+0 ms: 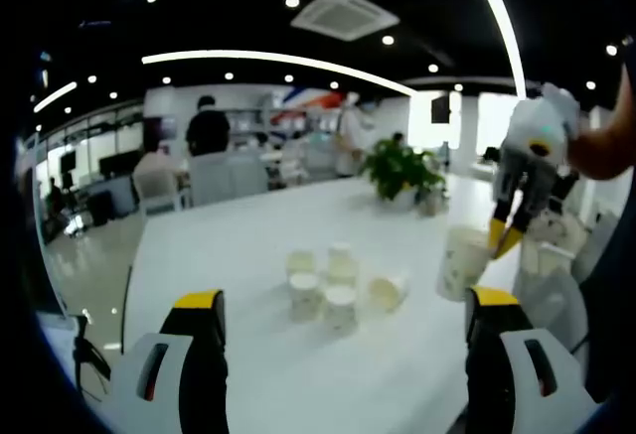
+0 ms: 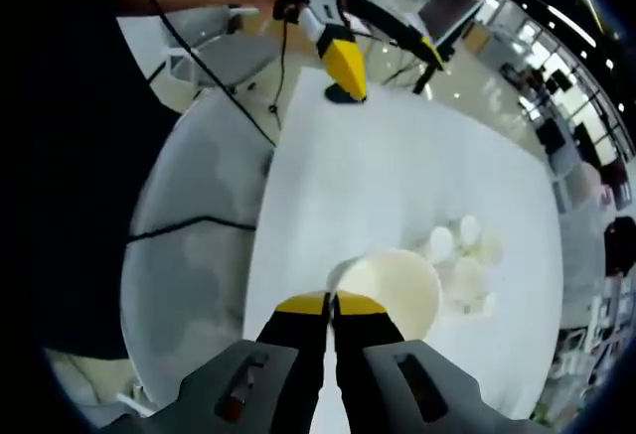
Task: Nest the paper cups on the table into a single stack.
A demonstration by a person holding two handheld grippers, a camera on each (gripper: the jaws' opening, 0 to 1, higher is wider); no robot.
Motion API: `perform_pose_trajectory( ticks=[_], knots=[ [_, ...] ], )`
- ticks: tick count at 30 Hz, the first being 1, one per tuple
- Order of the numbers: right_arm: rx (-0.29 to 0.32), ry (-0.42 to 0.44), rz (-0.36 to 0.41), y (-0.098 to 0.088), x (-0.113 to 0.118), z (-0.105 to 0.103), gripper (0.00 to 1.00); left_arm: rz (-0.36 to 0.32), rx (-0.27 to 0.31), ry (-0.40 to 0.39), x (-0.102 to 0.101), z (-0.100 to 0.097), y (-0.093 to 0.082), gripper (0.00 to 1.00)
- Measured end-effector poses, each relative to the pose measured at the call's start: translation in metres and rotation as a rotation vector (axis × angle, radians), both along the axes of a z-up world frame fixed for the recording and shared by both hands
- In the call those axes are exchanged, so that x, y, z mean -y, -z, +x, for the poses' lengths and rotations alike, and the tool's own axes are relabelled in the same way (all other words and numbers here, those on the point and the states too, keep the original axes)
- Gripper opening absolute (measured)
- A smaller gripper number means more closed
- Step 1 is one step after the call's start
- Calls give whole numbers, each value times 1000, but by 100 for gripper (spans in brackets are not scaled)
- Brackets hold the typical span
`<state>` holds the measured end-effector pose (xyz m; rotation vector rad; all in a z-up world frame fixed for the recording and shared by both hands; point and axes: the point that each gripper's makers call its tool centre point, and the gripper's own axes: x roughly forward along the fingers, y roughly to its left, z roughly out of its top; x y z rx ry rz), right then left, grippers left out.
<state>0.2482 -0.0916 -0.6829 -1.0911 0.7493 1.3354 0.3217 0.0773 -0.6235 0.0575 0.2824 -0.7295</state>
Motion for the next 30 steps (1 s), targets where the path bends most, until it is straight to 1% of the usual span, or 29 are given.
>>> perform_pose_trajectory(
  ticks=[4,14,17,21,24,30],
  knots=[
    [-4,3,-13,21,1,-2,0,2,-2,-1,-1,-1,1,98],
    [-11,8,-25,68,-3,-11,0,2,-10,-8,-4,-1,2,98],
    [-2,15,-29,84,-4,-10,0,1,-10,-8,-4,-1,2,98],
    [-13,32,-9,93,-9,-12,0,6,-15,-3,-3,-3,2,98],
    [-22,39,-2,96,-12,-13,0,5,-18,-4,-3,-3,2,98],
    [-22,40,-8,103,-13,-11,0,6,-27,2,-1,-3,5,98]
  ],
)
